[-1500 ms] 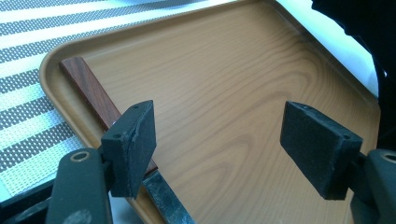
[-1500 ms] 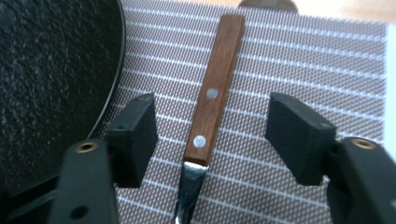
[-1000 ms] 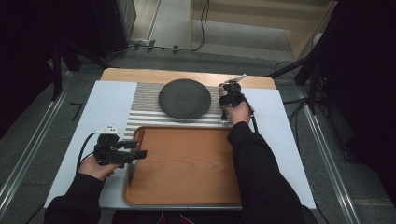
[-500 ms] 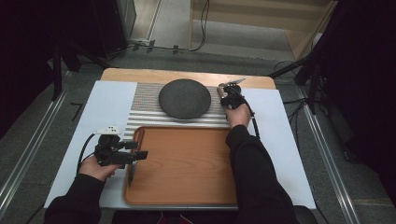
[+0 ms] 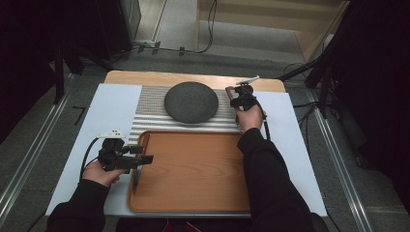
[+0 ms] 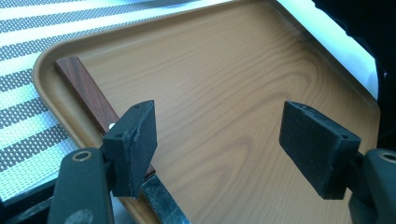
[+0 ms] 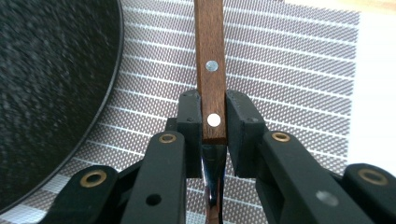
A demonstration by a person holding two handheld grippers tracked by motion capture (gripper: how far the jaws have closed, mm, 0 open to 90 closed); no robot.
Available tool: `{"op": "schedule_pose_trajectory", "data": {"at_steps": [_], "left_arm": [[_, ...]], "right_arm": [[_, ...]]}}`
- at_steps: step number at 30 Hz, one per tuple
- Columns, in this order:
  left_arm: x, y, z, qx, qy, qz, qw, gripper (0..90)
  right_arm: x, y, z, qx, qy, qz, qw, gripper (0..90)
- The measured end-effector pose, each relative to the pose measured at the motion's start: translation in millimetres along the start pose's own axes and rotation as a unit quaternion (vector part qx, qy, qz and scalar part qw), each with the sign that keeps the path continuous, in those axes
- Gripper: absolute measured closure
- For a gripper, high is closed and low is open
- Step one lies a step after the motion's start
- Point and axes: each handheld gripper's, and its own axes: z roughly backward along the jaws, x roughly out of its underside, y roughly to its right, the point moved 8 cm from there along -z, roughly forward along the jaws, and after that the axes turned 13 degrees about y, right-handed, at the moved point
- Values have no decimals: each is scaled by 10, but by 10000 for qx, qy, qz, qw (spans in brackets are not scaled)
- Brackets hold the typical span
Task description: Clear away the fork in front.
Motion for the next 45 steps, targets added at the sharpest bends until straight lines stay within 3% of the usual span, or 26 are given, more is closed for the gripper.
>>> {"op": "schedule_pose_trajectory", "data": {"at_steps": [7, 13, 18, 25, 29, 37, 45], "left_arm": [[-12, 5, -7, -7, 9, 26, 10000, 282], [-26, 6, -24, -21, 43, 41, 10000, 281], [-45, 6, -44, -29, 58, 59, 10000, 274], [-79, 29, -86, -3, 41, 33, 10000, 244], [-127, 45, -110, 103, 147, 149, 9997, 223], [-244, 46, -197, 12, 76, 124, 9999, 225], [-400, 14, -287, -24, 65, 253, 9997, 237]], "right_arm": [[-103, -7, 169, -264, 244, -78, 9993, 751], [-173, -49, 341, -490, 420, 58, 9979, 750], [-157, -163, 433, -792, 396, 235, 9958, 750], [-148, -337, 596, -1133, 540, 413, 9912, 750], [-128, -390, 678, -1288, 623, 399, 9889, 750], [-58, -457, 778, -1549, 771, 412, 9841, 750], [0, -592, 918, -1884, 1035, 533, 9752, 750]]}}
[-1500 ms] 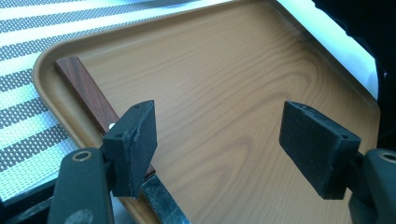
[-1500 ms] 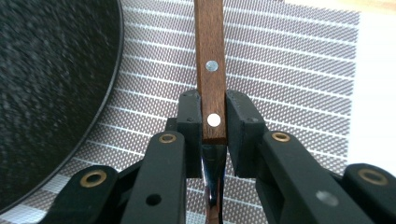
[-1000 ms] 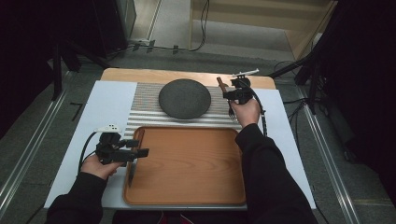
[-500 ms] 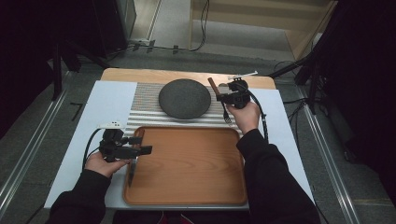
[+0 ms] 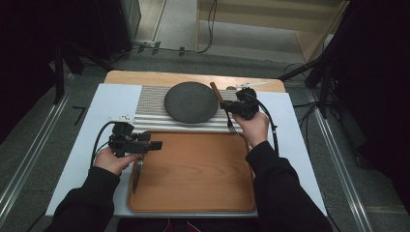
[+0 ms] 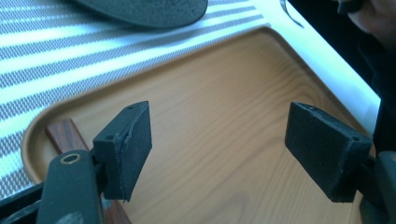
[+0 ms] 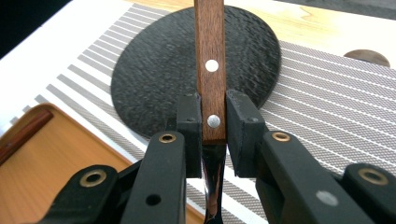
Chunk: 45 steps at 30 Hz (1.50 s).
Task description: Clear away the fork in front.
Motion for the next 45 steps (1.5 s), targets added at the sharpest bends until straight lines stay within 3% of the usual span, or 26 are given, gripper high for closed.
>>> {"op": "schedule_pose_trajectory", "data": {"at_steps": [9, 24, 30, 35, 45], "left_arm": [[-220, 39, -77, 42, 131, -82, 9999, 238], [-526, 99, -269, 55, 314, -25, 9995, 247], [-580, 115, -325, 14, 344, -34, 9994, 253], [-600, 138, -341, -178, 448, -246, 9985, 253], [-626, 241, -356, -79, 557, -199, 9982, 253]], "right_arm": [[26, -145, 58, -227, 91, 90, 9997, 750], [110, -314, 65, -468, 171, 147, 9987, 750], [149, -382, 59, -560, 188, 167, 9981, 750], [180, -483, 56, -672, 230, 212, 9972, 750], [236, -721, 77, -901, 316, 339, 9949, 750]]}}
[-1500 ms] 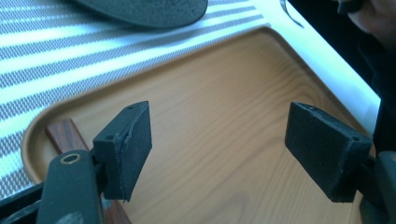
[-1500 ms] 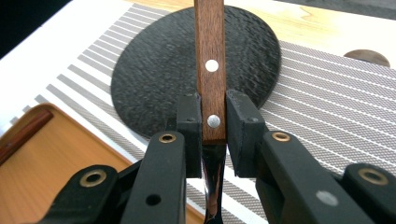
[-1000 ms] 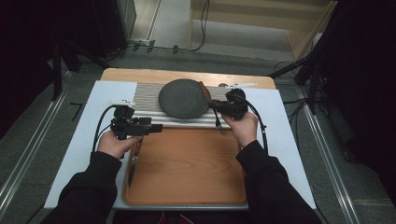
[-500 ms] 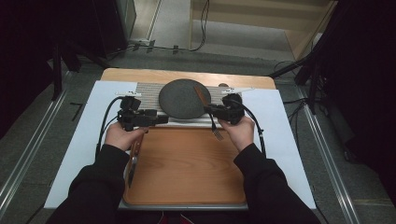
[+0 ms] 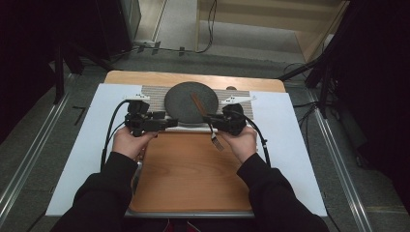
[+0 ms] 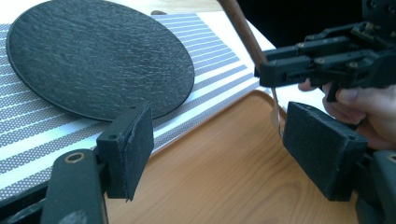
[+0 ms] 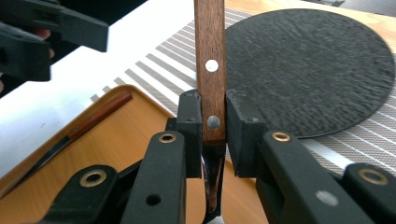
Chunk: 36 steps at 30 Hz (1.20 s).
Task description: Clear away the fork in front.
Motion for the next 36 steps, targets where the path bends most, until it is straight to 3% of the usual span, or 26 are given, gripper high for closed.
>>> {"op": "schedule_pose_trajectory", "data": {"at_steps": [5, 10, 20, 31, 36], "left_arm": [[-22, 63, 2, 17, 118, -109, 9999, 254], [-7, 109, -11, 97, 136, -37, 9999, 254], [-7, 143, -34, 70, 208, -9, 9998, 263], [18, 132, -57, -44, 237, 106, 9997, 292], [31, 140, -79, -6, 251, 287, 9993, 308]], "right_arm": [[19, -134, -6, -127, 31, 39, 9999, 750], [48, -260, -20, -250, 42, 165, 9995, 750], [136, -495, -103, -473, 31, 279, 9985, 749], [195, -703, -184, -662, 37, 357, 9972, 749], [197, -779, -182, -742, 58, 405, 9964, 749]]}}
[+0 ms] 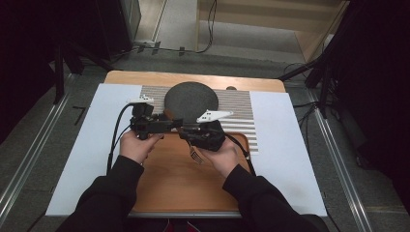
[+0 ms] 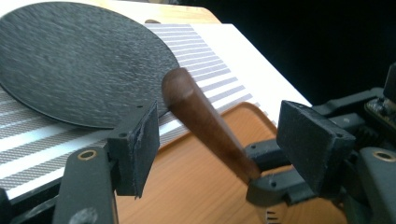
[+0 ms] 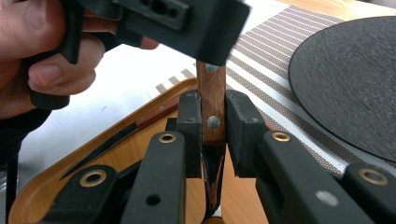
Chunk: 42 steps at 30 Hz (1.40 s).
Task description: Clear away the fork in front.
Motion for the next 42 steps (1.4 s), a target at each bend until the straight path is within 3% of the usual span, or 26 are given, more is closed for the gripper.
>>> {"op": "schedule_pose_trajectory", "data": {"at_steps": [5, 8, 13, 20, 25, 29, 33, 42], "left_arm": [[32, 3, -15, -53, -59, 77, 9999, 370], [52, 20, -11, 101, -126, 147, 9998, 462], [67, 21, 1, 216, -131, 263, 9993, 688], [35, 82, 32, 643, -99, 683, 9955, 783], [7, 95, 58, 700, -17, 632, 9955, 803], [-46, 78, 103, 708, 93, 622, 9955, 804], [-100, 59, 169, 741, 133, 643, 9951, 804], [-138, 123, 264, 912, 126, 526, 9944, 804]], "right_arm": [[6, -55, -16, -34, 8, 50, 10000, 749], [8, -79, -19, -56, 19, 73, 10000, 749], [8, -97, -20, -62, 36, 125, 9999, 750], [-3, -123, -15, -94, 78, 203, 9997, 749], [-34, -127, -7, -171, 185, 435, 9987, 730], [-48, -120, 12, -216, 244, 644, 9974, 567], [-54, -92, 46, -334, 204, 480, 9981, 418], [-32, 34, 227, -462, 173, 160, 9987, 364]]}}
